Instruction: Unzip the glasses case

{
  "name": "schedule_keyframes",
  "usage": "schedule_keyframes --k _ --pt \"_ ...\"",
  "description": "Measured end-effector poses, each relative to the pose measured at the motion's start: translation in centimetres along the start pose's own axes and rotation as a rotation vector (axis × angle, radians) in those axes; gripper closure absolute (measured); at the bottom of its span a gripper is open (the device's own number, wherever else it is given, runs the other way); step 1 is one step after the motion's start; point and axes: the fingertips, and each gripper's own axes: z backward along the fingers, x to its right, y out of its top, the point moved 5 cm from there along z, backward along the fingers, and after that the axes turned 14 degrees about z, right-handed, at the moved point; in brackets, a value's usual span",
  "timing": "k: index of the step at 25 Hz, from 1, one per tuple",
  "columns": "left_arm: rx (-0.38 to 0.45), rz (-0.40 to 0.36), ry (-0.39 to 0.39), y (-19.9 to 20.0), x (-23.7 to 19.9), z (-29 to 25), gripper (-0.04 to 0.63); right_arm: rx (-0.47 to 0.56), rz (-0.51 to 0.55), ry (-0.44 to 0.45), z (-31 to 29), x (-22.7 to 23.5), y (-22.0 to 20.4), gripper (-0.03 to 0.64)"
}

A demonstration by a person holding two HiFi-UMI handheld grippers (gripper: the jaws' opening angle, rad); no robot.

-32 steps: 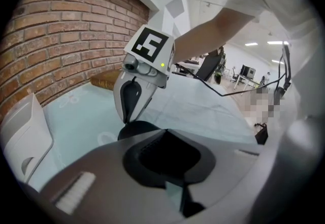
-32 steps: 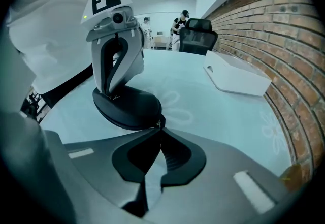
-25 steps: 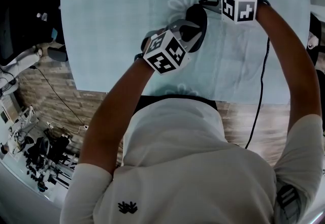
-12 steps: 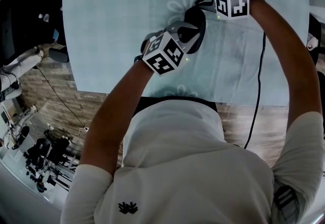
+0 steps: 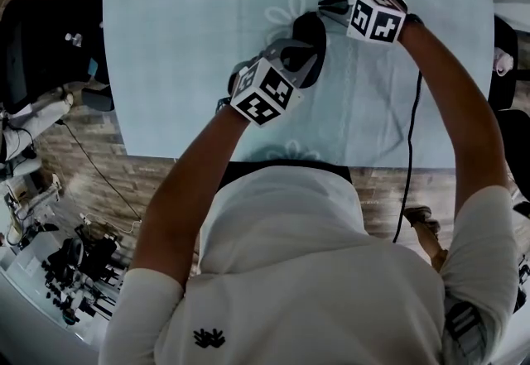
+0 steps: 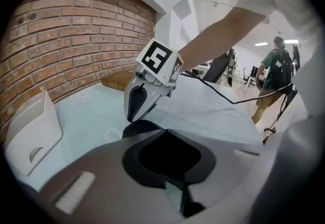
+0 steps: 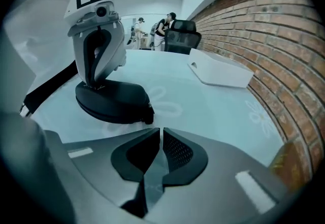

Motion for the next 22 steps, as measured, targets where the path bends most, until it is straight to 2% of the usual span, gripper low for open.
schedule_keyframes --k 11,22 --pt "0.031 0.027 -0.010 0.0 0.0 1.7 0.541 -0.043 -0.313 -0.294 3.4 -4.1 -2.6 0.598" --pt "0.134 0.071 0.006 -1.9 -0.4 6.9 0.541 -0.112 -0.662 -0.593 6.9 -14.1 -1.0 0.598"
